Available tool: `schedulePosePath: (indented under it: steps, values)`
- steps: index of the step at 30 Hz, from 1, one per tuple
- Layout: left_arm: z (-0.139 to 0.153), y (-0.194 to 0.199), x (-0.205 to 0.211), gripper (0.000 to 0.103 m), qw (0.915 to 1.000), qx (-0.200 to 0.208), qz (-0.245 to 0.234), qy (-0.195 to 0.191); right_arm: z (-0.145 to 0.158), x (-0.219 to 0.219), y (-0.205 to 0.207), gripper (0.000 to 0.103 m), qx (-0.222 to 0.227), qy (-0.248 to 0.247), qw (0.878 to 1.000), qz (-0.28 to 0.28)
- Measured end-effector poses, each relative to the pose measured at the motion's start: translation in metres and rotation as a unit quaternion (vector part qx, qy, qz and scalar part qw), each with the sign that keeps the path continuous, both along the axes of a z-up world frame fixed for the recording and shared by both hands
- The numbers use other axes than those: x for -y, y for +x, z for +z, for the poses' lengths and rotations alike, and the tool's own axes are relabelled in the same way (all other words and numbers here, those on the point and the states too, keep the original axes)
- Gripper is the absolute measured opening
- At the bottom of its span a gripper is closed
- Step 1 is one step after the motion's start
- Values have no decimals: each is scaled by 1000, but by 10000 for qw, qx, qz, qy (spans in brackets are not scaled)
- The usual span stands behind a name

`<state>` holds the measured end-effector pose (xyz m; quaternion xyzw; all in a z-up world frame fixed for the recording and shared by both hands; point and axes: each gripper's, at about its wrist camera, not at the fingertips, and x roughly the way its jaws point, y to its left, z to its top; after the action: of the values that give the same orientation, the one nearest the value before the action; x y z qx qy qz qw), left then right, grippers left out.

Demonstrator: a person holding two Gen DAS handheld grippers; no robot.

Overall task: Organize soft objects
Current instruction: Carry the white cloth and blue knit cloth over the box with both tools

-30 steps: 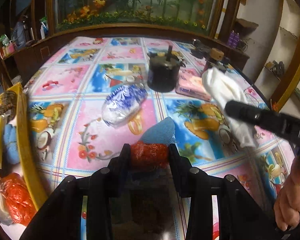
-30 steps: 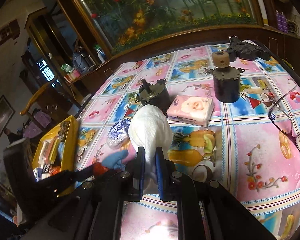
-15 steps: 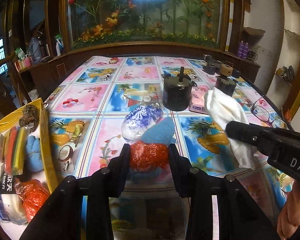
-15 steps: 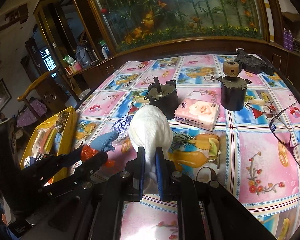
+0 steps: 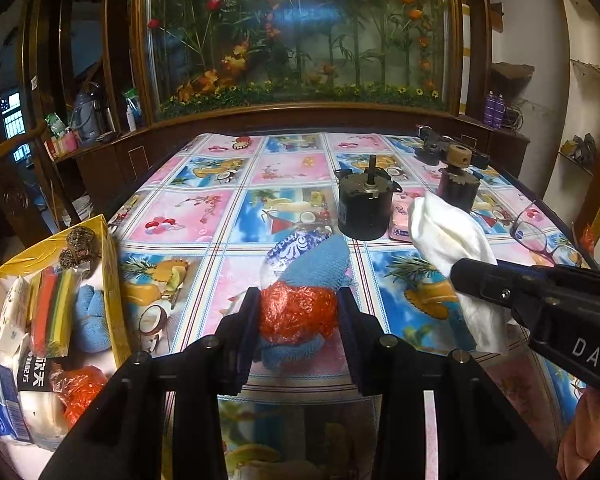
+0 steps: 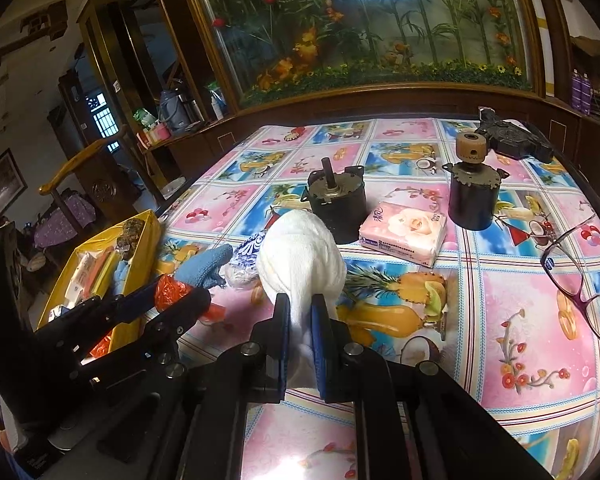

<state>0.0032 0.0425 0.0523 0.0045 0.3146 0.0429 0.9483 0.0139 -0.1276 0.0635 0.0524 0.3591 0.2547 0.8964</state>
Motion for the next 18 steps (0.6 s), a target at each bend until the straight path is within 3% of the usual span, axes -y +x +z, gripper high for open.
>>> schedulePosePath:
  steps: [18]
  values:
    - [3,-1,1,37,9999,117,102,64,2,-2,0,11,48,-8,10000,54]
